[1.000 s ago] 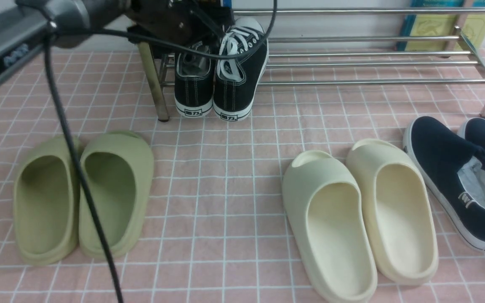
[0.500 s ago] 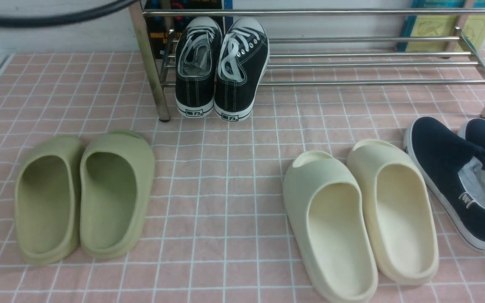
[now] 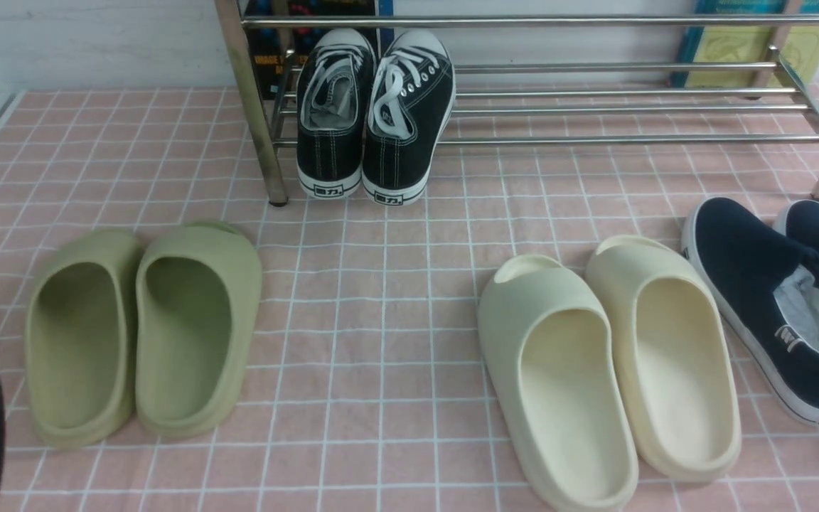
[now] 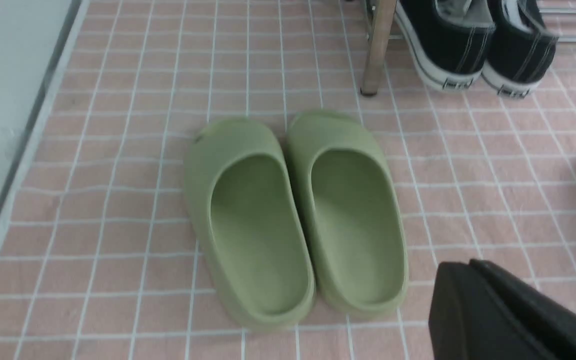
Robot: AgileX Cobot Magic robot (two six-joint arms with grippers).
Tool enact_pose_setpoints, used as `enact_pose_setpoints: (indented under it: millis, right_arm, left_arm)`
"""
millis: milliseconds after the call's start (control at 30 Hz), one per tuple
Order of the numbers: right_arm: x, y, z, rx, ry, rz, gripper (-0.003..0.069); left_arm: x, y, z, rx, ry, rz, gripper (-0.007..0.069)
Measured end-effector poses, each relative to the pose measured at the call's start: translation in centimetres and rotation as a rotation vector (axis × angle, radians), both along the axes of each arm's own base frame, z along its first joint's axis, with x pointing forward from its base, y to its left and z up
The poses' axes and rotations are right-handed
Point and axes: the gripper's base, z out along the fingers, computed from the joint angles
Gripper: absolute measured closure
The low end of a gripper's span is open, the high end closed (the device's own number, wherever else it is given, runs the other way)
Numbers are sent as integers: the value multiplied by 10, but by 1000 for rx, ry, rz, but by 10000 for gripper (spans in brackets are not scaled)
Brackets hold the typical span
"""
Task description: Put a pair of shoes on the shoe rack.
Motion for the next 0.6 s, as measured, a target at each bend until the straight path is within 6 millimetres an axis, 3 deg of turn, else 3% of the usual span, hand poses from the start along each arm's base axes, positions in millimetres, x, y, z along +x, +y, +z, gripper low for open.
enact_pose_setpoints:
  millis: [100,533,600]
  right_arm:
    - [0,0,0,0,0,0,419]
    - [0,0,0,0,0,0,419]
    - [0,0,0,0,0,0,419]
  left_arm:
    - [-4,2,-15,10,21,6,615]
    - [-7,6,-21,103,27,-3,613]
    - [-6,5,-30,101,5,-15,613]
